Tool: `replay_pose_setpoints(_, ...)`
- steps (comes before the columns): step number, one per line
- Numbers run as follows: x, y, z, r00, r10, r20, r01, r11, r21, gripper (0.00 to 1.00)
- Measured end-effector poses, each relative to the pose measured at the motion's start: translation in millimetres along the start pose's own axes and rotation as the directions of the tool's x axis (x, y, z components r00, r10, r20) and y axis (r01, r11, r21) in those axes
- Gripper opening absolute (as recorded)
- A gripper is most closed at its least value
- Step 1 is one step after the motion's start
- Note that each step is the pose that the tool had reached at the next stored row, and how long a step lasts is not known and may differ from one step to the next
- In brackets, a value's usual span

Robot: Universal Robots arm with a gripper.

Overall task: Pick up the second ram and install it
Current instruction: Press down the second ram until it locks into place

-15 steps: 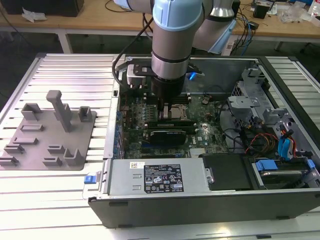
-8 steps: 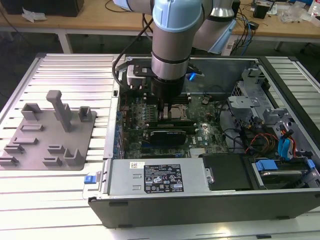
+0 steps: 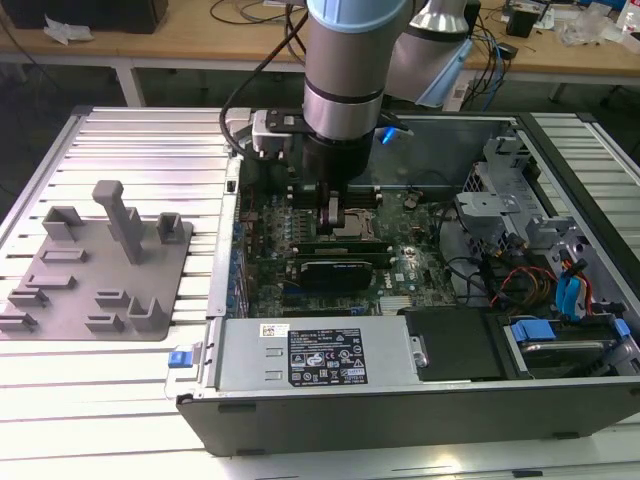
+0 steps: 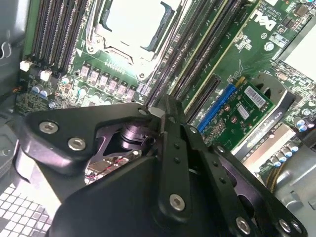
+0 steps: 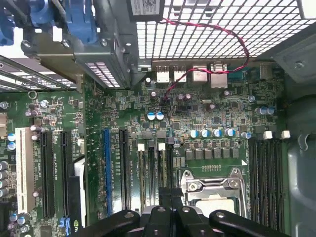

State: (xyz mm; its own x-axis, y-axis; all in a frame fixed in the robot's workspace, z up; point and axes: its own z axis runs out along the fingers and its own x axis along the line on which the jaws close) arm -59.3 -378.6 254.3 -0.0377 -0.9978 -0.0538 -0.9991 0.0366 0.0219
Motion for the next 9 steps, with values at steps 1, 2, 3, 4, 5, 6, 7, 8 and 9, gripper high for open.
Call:
replay_pose_setpoints(1,0.0,-1.1,-0.1,1.0000,0.000,-0.0002,0.000,1.0000,-0.0001,0.08)
replay_pose_setpoints(2,-0.1,-3.3,-0.1,1.0000,0.000,-0.0001,0.000,1.0000,-0.0001,0.08)
replay_pose_setpoints(3,-0.2,-6.0,-0.2,1.0000,0.000,-0.0001,0.000,1.0000,-0.0001,0.08)
replay_pose_setpoints(4,-0.3,-7.6,-0.2,1.0000,0.000,0.0000,0.000,1.0000,0.0000,0.08)
replay_pose_setpoints(5,-0.3,-8.9,-0.2,1.0000,0.000,-0.0001,0.000,1.0000,0.0000,0.08)
replay_pose_setpoints(6,-0.4,-10.5,-0.2,1.0000,0.000,0.0000,0.000,1.0000,0.0000,0.08)
replay_pose_setpoints(7,-0.4,-11.1,-0.2,1.0000,0.000,0.0000,0.000,1.0000,0.0000,0.08)
replay_pose_setpoints(8,-0.4,-11.4,-0.3,1.0000,0.000,-0.0001,0.000,1.0000,0.0000,0.08)
replay_pose_setpoints(9,-0.5,-12.1,-0.3,1.0000,0.000,-0.0001,0.000,1.0000,-0.0001,0.08)
